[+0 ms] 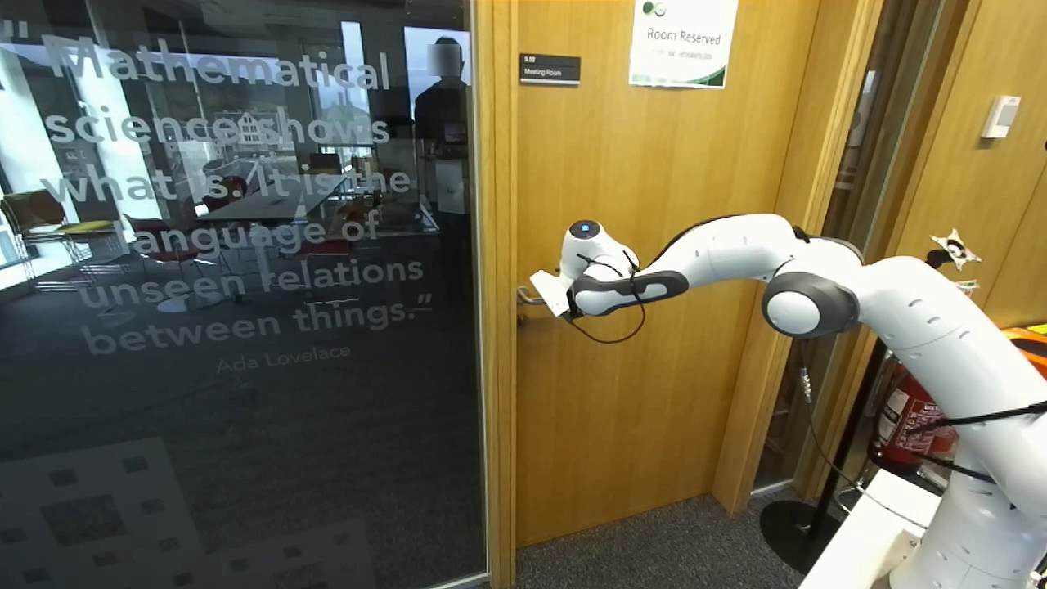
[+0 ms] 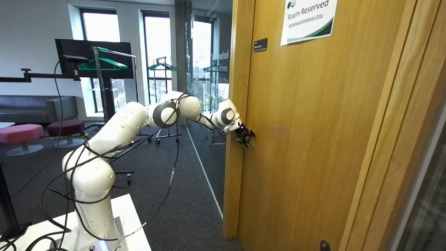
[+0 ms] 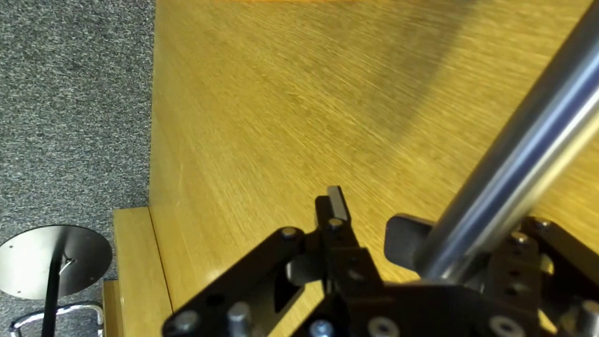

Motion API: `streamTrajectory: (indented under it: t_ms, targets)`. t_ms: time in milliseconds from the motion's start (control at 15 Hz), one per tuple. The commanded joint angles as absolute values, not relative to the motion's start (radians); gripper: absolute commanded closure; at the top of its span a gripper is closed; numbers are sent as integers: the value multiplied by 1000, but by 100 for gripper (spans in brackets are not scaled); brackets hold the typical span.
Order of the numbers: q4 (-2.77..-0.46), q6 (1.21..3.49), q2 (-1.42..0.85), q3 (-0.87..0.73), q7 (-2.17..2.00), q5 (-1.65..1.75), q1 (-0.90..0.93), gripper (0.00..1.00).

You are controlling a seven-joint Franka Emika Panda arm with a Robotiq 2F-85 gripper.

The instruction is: Push the door handle down and open the door

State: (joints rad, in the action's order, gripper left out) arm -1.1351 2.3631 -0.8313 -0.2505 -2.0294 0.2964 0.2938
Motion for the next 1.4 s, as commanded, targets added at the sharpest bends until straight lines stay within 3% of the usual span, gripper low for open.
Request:
streamTrajectory:
  t_ms: [0, 1333]
  targets:
    - [-1188, 2329, -806, -202, -2017, 266, 282, 100]
    - [-1242, 2455, -816, -65, -2039, 19, 217, 100]
